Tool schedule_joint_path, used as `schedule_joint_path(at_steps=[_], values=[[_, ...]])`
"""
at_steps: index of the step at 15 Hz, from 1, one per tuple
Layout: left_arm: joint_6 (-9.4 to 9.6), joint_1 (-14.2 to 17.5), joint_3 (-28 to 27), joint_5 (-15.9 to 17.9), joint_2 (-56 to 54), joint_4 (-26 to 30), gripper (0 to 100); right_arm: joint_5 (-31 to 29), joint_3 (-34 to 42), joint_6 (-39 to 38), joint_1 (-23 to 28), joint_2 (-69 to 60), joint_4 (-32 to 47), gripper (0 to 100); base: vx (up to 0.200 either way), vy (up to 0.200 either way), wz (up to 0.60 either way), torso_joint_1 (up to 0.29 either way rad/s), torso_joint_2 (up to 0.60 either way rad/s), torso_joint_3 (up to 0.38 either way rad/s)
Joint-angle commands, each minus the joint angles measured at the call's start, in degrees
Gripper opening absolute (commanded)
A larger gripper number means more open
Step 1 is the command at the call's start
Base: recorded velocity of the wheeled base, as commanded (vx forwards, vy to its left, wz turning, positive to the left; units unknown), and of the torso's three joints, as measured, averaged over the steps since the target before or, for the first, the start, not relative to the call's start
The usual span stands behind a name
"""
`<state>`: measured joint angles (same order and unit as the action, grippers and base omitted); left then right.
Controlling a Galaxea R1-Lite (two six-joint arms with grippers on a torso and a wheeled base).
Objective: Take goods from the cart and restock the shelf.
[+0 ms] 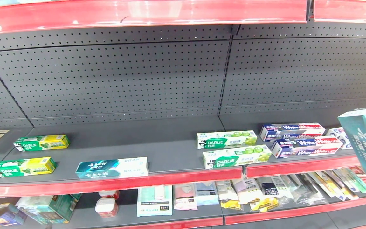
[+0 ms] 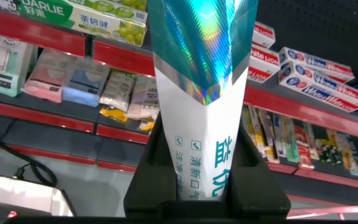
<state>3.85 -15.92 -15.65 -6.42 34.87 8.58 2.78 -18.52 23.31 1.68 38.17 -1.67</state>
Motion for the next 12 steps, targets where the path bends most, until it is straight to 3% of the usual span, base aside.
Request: schedule_joint_path(at_steps=[1, 6, 9, 12], values=[[4.76, -0.16, -13.97, 3.00, -30.38, 32.46, 100, 0.03, -1.17, 0.33, 0.08, 0.42, 0.09, 0, 0.000, 0.000, 0.00, 0.000, 0.00, 0.000], [5.73, -0.51, -14.23, 2.91, -32.05, 32.73, 100, 0.21, -1.35, 1.83, -0.10, -0.02, 0.09, 0, 0.000, 0.000, 0.00, 0.000, 0.00, 0.000], [5.38, -0.78, -10.54, 2.03, -32.84, 31.85, 100, 0.38, -1.43, 1.83, -0.10, -0.11, 0.09, 0, 0.000, 0.000, 0.00, 0.000, 0.00, 0.000], [0.81, -0.51, -5.97, -3.68, -31.70, 24.29, 100, 0.56, -1.43, 1.83, -0.10, 0.15, 0.09, 0, 0.000, 0.000, 0.00, 0.000, 0.00, 0.000]])
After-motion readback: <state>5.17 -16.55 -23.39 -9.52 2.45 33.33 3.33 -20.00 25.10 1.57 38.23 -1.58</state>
